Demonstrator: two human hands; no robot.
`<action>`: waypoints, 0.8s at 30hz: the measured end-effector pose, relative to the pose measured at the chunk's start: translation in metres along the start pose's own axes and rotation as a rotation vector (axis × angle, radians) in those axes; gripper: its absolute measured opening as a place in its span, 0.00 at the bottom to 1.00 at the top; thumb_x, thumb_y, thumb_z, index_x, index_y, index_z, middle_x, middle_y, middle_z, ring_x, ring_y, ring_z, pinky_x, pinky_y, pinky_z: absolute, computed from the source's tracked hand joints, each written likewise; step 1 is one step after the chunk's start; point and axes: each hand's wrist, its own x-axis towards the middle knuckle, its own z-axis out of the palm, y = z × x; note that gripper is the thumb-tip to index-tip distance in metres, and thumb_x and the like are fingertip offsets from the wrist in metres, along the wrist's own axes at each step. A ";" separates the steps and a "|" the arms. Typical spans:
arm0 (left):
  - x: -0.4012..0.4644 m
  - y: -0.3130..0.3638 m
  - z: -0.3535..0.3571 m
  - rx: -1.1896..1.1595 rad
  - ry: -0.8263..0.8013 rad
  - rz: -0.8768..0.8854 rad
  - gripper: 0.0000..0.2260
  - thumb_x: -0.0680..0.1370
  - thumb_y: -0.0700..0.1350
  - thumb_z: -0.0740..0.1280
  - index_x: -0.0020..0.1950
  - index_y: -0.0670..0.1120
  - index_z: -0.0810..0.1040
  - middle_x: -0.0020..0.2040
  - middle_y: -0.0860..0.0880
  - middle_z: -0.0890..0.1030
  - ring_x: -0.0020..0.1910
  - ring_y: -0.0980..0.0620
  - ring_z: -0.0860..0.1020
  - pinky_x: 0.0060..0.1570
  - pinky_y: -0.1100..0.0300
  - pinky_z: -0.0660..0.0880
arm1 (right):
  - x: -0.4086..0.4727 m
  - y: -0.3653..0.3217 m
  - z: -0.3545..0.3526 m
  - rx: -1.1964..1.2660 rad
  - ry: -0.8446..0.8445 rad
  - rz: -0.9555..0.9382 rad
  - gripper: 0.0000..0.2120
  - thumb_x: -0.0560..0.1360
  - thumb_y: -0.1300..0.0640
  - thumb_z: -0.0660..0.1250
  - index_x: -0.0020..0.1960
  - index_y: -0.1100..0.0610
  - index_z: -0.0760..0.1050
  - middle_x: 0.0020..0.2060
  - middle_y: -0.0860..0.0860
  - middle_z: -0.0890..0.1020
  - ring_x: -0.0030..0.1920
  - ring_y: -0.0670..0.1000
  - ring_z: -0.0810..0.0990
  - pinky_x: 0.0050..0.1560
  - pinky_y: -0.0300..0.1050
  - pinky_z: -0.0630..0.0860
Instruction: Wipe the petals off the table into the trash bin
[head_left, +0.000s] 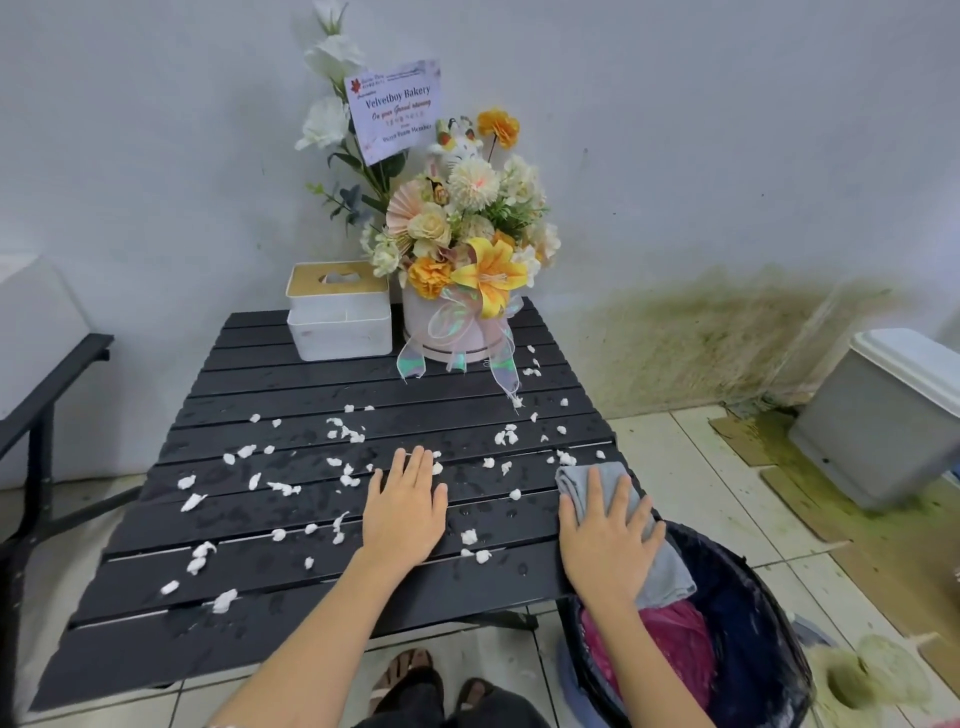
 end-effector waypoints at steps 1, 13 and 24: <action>0.000 0.002 0.001 -0.003 0.010 -0.016 0.24 0.81 0.53 0.47 0.75 0.46 0.52 0.77 0.50 0.54 0.76 0.51 0.49 0.73 0.50 0.50 | -0.001 -0.001 0.000 0.005 0.014 0.005 0.32 0.76 0.35 0.37 0.75 0.47 0.52 0.75 0.56 0.58 0.74 0.63 0.57 0.71 0.62 0.54; 0.007 0.002 -0.012 0.014 -0.149 -0.018 0.24 0.80 0.55 0.43 0.75 0.47 0.54 0.76 0.51 0.55 0.75 0.51 0.49 0.72 0.44 0.45 | -0.010 0.001 -0.004 0.014 -0.041 -0.005 0.31 0.79 0.44 0.42 0.60 0.60 0.78 0.55 0.64 0.81 0.49 0.66 0.81 0.43 0.60 0.78; -0.029 -0.050 -0.050 -0.382 0.045 -0.057 0.21 0.81 0.51 0.48 0.72 0.44 0.63 0.73 0.46 0.64 0.75 0.49 0.54 0.73 0.49 0.52 | -0.018 -0.044 -0.040 0.538 0.145 0.025 0.15 0.79 0.56 0.58 0.57 0.64 0.76 0.56 0.61 0.78 0.52 0.62 0.71 0.50 0.51 0.67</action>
